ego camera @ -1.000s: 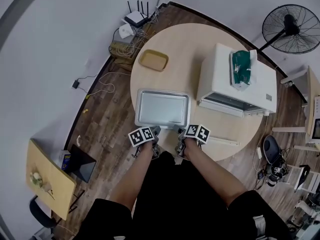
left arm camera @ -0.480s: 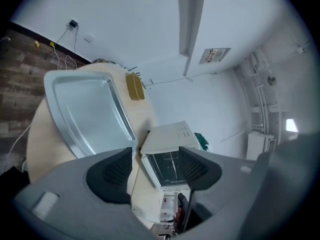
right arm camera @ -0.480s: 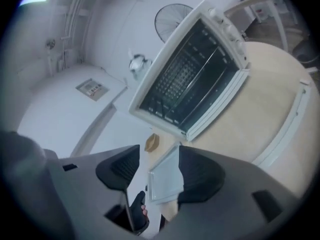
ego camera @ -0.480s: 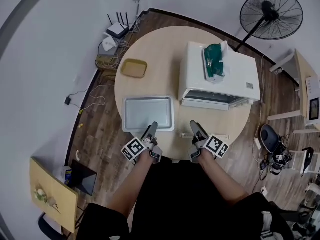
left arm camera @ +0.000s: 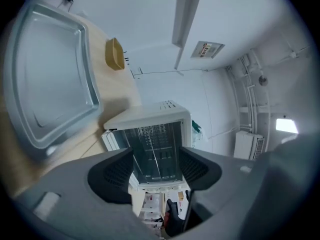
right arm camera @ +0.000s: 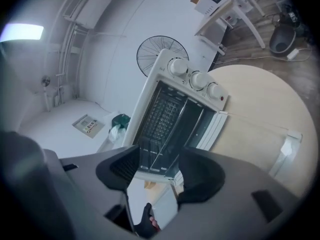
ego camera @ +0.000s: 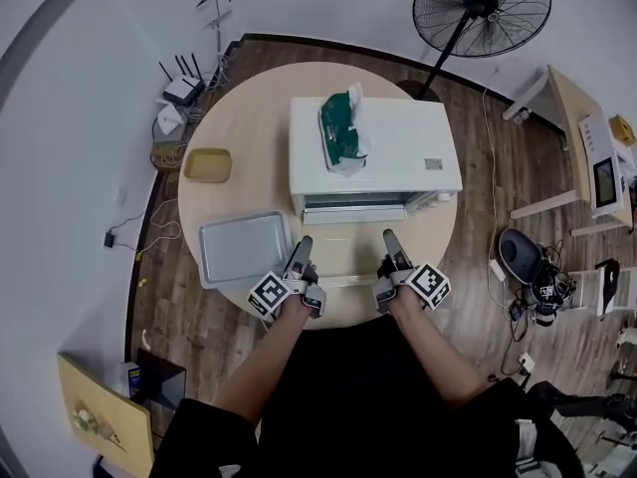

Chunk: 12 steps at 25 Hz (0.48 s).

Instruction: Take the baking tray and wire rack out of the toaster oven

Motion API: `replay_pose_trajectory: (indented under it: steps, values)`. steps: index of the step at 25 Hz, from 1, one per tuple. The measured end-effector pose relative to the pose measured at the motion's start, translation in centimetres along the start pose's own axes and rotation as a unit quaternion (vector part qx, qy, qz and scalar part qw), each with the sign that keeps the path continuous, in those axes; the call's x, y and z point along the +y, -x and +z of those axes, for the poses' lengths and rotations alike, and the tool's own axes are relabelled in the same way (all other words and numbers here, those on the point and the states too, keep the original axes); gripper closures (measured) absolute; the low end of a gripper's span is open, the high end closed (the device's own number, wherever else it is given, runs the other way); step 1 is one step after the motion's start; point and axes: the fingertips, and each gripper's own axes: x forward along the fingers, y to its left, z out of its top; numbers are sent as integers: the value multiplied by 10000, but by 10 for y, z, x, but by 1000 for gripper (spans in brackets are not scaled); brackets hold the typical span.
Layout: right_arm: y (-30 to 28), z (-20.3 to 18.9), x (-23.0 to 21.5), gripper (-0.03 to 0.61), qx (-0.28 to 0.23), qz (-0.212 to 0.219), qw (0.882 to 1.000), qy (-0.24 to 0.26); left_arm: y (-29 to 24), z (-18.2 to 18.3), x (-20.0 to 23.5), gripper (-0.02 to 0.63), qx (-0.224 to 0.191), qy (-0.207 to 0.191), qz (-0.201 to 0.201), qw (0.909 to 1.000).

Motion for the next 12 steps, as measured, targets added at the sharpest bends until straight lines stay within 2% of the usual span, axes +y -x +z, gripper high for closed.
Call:
replay_pose_trajectory:
  steps: [5, 8, 12]
  values:
    - [-25, 40, -24, 351, -208, 151, 9981, -552, -42, -16, 15, 333, -333, 302, 215, 9988]
    - [-44, 55, -37, 350, -178, 103, 9978, -637, -67, -20, 21, 333, -613, 628, 328, 9956]
    - [-70, 67, -40, 350, -99, 224, 9976, -649, -99, -25, 22, 333, -869, 643, 281, 9937]
